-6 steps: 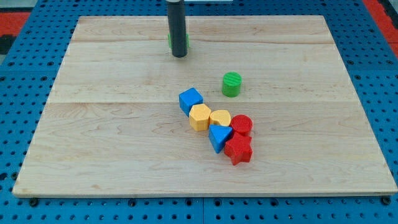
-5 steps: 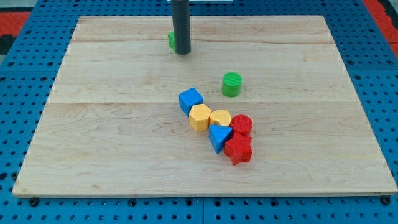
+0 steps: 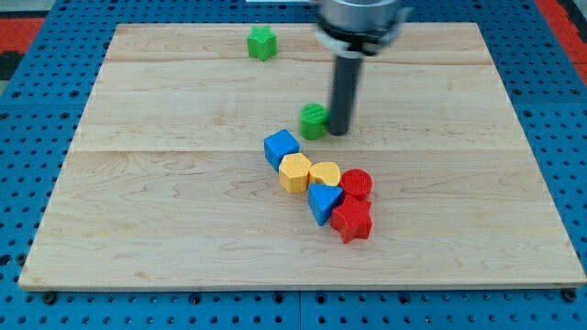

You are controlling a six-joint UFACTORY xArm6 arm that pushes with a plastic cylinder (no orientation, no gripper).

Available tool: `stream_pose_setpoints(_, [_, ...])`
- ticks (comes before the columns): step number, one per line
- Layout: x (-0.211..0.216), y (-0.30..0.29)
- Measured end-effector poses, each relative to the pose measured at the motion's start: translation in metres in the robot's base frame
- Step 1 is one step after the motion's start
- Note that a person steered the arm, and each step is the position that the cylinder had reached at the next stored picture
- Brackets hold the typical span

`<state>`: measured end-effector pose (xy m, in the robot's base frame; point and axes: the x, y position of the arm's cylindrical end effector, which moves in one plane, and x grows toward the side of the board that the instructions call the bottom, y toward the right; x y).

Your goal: Push the green circle below the green star

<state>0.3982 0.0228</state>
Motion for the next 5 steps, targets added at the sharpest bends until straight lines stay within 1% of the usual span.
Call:
stream_pose_setpoints(1, [-0.013, -0.040])
stream_pose_setpoints(2, [0.000, -0.082])
stream_pose_setpoints(3, [-0.027, -0.134])
stream_pose_setpoints(4, [-0.068, -0.105])
stream_pose_setpoints(5, [-0.087, -0.070])
